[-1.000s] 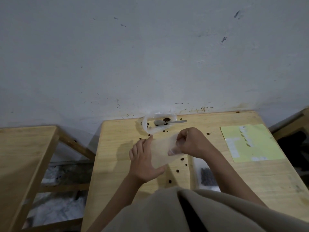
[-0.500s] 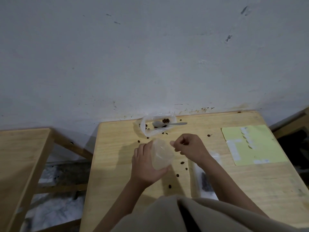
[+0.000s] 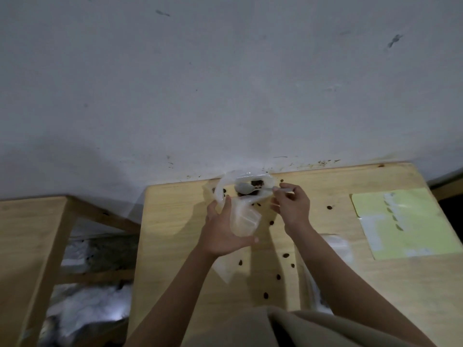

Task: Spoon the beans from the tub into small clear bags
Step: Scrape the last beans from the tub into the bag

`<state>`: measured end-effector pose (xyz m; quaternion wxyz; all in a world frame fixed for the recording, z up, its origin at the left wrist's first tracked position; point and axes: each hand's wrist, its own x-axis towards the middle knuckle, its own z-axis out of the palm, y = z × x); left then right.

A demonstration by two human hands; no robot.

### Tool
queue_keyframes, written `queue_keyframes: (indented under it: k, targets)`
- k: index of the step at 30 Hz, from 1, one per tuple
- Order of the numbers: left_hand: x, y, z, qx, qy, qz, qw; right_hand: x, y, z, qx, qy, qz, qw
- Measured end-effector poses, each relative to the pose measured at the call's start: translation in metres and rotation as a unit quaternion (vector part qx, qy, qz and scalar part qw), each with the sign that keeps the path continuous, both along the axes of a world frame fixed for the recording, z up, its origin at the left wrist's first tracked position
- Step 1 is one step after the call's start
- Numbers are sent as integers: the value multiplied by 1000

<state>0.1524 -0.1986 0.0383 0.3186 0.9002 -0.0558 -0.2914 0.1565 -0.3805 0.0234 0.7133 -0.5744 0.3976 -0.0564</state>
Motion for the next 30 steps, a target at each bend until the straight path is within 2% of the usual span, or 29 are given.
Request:
queue_keyframes:
  k: [7, 12, 15, 22, 30]
  targets:
    - [7, -1, -1, -17, 5, 7, 1000, 8, 11, -3, -81, -33, 111, 990]
    - [6, -5, 4, -26, -8, -5, 1000, 4, 17, 0, -149, -18, 122, 981]
    - [7, -7, 6, -31, -10, -10, 999, 7, 21, 0, -140, -2, 106, 984]
    - [8, -7, 6, -47, -21, -14, 999, 20, 23, -1, -15, 64, 38, 997]
    - [2, -6, 4, -54, -4, -16, 998, 18, 24, -10, -12, 66, 27, 997]
